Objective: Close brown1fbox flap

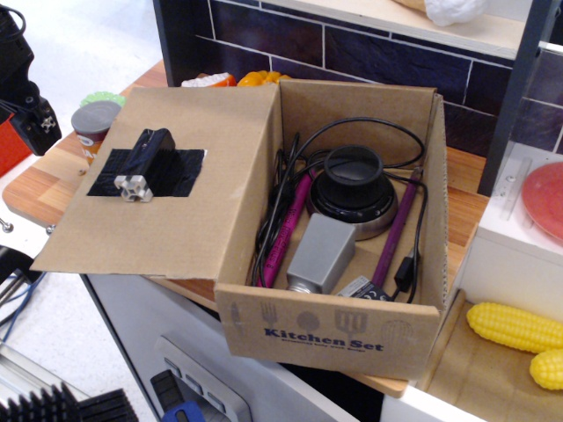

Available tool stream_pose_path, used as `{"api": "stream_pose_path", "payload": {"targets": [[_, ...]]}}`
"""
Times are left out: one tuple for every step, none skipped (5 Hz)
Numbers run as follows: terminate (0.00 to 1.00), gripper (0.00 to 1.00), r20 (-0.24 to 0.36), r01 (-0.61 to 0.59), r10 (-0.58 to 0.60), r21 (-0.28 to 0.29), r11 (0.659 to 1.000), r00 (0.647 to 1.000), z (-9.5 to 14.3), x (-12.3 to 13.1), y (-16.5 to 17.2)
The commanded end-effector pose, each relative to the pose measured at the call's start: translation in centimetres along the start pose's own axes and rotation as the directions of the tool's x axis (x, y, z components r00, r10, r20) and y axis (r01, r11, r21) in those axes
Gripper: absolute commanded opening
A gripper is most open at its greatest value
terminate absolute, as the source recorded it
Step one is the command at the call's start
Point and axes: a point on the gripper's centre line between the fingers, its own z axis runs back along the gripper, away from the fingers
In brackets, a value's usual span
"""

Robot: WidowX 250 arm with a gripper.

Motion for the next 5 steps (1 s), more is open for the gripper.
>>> {"api": "stream_pose_path", "payload": {"targets": [[0.00, 1.00, 0.000, 0.000, 0.000, 0.000, 1.000, 1.000, 0.0, 0.0, 0.0], [0.00, 1.00, -0.005, -0.036, 0.036, -0.065, 0.997, 0.999, -1.2, -0.1, -0.4], [0.00, 1.00, -0.001, -0.055, 0.055, -0.093, 0.994, 0.998, -1.9, -0.1, -0.9], [0.00, 1.00, 0.021, -0.076, 0.081, -0.174, 0.982, 0.996, -2.1, 0.0, -1.8], [0.00, 1.00, 0.078, -0.076, 0.100, -0.263, 0.962, 0.992, -1.5, 0.4, -2.8]]}}
